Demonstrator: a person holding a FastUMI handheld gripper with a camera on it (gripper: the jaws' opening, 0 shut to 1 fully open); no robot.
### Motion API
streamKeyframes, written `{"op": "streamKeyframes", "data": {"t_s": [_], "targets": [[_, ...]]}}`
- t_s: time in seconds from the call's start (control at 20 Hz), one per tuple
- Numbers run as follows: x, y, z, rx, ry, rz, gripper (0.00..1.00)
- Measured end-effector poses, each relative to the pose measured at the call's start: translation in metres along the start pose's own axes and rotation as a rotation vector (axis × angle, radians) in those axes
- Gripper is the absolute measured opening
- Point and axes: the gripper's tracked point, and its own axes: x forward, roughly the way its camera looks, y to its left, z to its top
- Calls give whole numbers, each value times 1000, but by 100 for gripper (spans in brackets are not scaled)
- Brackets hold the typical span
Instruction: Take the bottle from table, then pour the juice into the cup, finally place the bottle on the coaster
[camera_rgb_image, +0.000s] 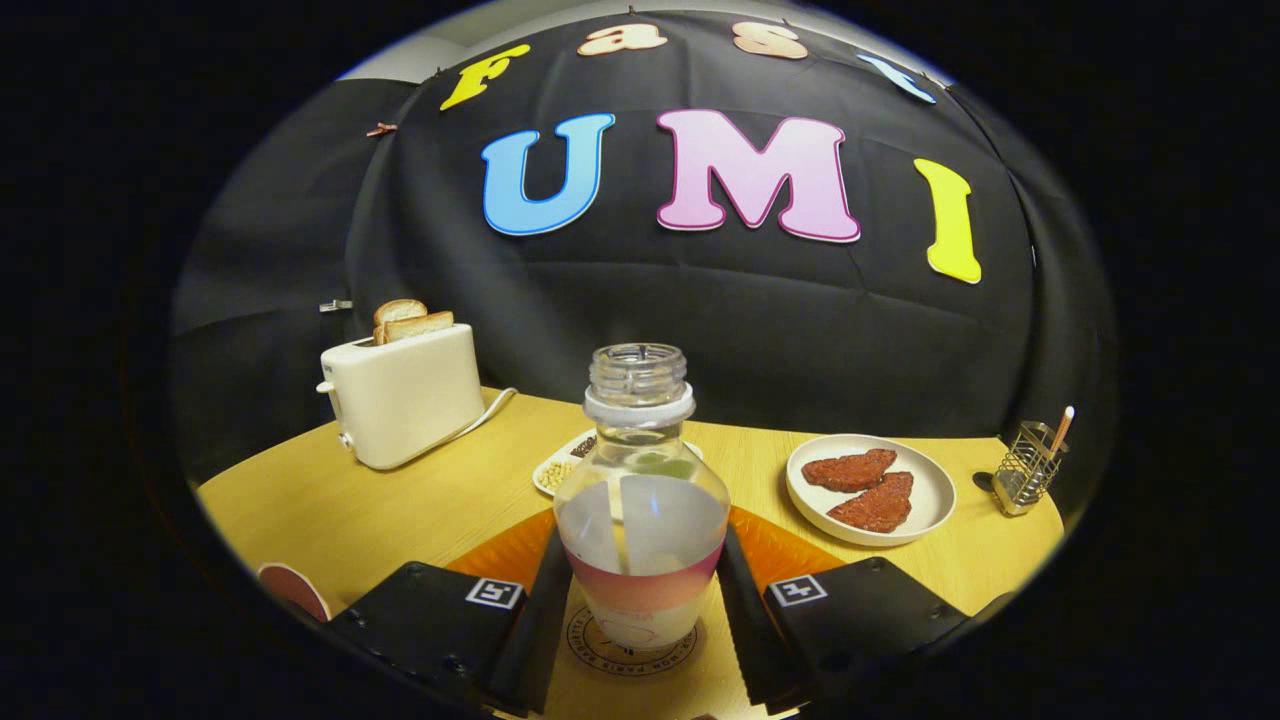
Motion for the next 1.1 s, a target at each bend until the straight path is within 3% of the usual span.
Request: {"op": "streamKeyframes", "data": {"t_s": [0.75,0.9,1.1], "targets": [[-18,-3,-12,28,27,4,79],[-21,-10,-7,-24,7,-6,100],[-31,-8,-2,-30,2,3,99]]}}
